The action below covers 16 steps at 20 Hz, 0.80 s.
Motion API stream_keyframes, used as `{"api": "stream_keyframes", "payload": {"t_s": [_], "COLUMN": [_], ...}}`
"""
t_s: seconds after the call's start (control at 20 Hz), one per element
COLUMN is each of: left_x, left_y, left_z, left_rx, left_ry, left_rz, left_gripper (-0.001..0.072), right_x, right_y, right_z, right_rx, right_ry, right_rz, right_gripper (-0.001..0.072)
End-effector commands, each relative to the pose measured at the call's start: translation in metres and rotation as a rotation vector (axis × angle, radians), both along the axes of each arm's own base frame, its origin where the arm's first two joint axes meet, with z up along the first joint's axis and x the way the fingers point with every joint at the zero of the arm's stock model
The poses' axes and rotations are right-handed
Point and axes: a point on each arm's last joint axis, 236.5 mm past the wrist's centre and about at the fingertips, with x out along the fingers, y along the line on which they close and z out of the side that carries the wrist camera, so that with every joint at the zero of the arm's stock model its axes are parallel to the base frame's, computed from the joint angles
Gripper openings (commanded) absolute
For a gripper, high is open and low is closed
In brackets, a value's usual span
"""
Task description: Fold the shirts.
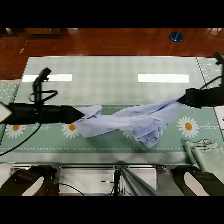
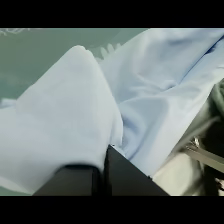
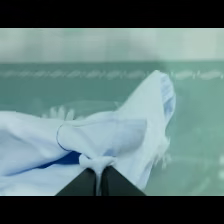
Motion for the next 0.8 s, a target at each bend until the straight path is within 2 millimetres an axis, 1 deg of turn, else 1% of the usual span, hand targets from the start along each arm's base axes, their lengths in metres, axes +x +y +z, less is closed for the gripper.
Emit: {"api": "stream_keyframes", "payload": {"t_s": [0.0, 0.1, 0.15, 0.3, 0.35, 0.4, 0.45, 0.5, 0.55, 0.6, 0.7, 0.75], "left_x": [0.042, 0.056, 0.058, 0.057, 0.056, 0.056, 0.056, 0.056, 0.055, 0.052, 0.048, 0.048], "left_y": [-0.005, -0.003, -0.003, -0.002, -0.002, -0.002, -0.002, -0.002, -0.002, -0.003, -0.003, -0.004], "left_z": [-0.052, -0.076, -0.087, -0.114, -0.119, -0.121, -0.121, -0.121, -0.121, -0.121, -0.122, -0.122], "left_rx": [0.052, 0.077, 0.089, 0.115, 0.119, 0.121, 0.122, 0.121, 0.122, 0.124, 0.125, 0.125], "left_ry": [-0.047, -0.02, 0.005, 0.076, 0.089, 0.095, 0.095, 0.095, 0.1, 0.102, 0.114, 0.116], "left_rz": [0.048, 0.075, 0.082, 0.08, 0.079, 0.078, 0.078, 0.078, 0.074, 0.06, 0.049, 0.046], "left_gripper": [0.0031, 0.0031, 0.0032, 0.0032, 0.0031, 0.0031, 0.0032, 0.0032, 0.0032, 0.0032, 0.0032, 0.0031], "right_x": [0.068, 0.09, 0.097, 0.112, 0.113, 0.111, 0.105, 0.096, 0.084, 0.066, 0.017, -0.01], "right_y": [-0.004, -0.007, -0.009, -0.016, -0.015, -0.013, -0.011, -0.011, -0.019, -0.037, -0.092, -0.114], "right_z": [-0.042, -0.049, -0.053, -0.058, -0.058, -0.057, -0.056, -0.052, -0.045, -0.038, -0.026, -0.023], "right_rx": [0.014, 0.045, 0.045, 0.036, 0.041, 0.049, 0.038, 0.009, -0.039, -0.117, -0.311, -0.361], "right_ry": [-0.105, -0.135, -0.145, -0.181, -0.184, -0.174, -0.153, -0.14, -0.118, -0.068, 0.076, 0.153], "right_rz": [-0.117, -0.175, -0.19, -0.223, -0.226, -0.221, -0.186, -0.118, -0.06, -0.014, 0.041, 0.018], "right_gripper": [0.0025, 0.0025, 0.0025, 0.0027, 0.0066, 0.0219, 0.0348, 0.0401, 0.0424, 0.0438, 0.044, 0.0496]}}
